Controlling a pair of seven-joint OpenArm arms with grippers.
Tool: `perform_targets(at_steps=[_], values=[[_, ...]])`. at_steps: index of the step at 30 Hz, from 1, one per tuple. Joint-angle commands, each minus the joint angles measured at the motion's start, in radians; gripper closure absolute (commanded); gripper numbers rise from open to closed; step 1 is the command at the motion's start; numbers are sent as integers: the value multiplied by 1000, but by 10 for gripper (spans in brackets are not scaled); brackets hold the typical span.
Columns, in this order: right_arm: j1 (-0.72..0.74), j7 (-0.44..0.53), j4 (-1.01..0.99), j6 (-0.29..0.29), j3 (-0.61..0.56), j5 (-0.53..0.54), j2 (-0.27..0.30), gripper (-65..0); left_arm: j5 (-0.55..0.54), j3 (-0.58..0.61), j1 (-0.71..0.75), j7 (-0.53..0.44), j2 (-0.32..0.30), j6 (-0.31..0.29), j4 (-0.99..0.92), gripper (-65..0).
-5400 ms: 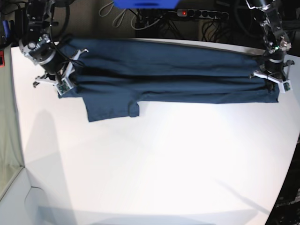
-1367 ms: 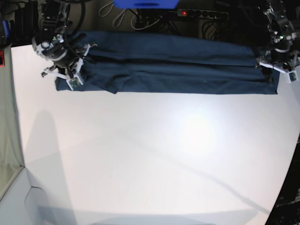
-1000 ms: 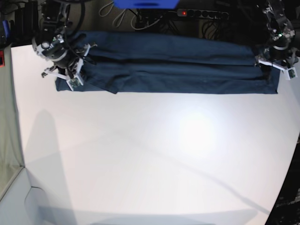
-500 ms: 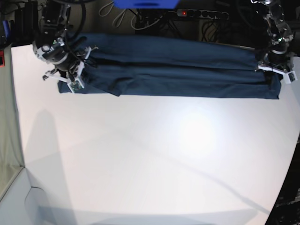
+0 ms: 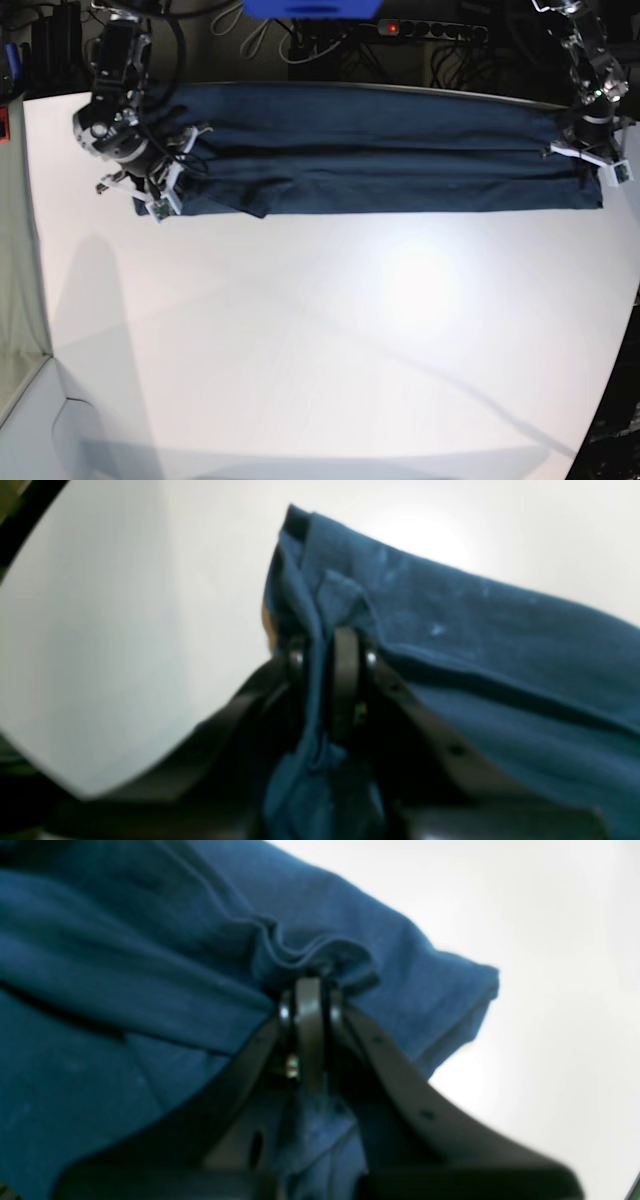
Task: Layout the t-shirt on the table in an organized manner, then fold the t-shirt properly
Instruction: 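Regrasp the folded strip end with the right gripper and tuck it, then carry the strip end with the left gripper toward the right gripper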
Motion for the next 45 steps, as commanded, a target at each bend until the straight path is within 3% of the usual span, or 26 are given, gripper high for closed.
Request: perform_targets(at_steps=[1,10,15,19,24,28,32,45], values=[[2,-20,2,-4,2,-11,6,0,-3,-7,4,-25,7,2,65,-1],[14,-20,0,-4,1,-11,1,0,6,8,76,-18,107,2,448,-1],[14,-20,2,-4,1,-11,0,0,6,140,152,-18,138,2,551,-2],[9,-20,2,-4,-1,-11,0,0,22,317,203,-18,122,2,556,-2],[9,-26,6,-4,-1,-11,0,0,236,533,221,-18,115,3,551,-1],[8,-28,8,-4,-1,-11,-2,0,285,656,221,-18,115,14,551,-1],[6,-28,8,-4,-1,-11,-2,0,292,723,212,-17,116,15,534,-1],[-8,-28,8,-4,-2,-10,-2,0,292,768,149,-17,138,15,471,-4]])
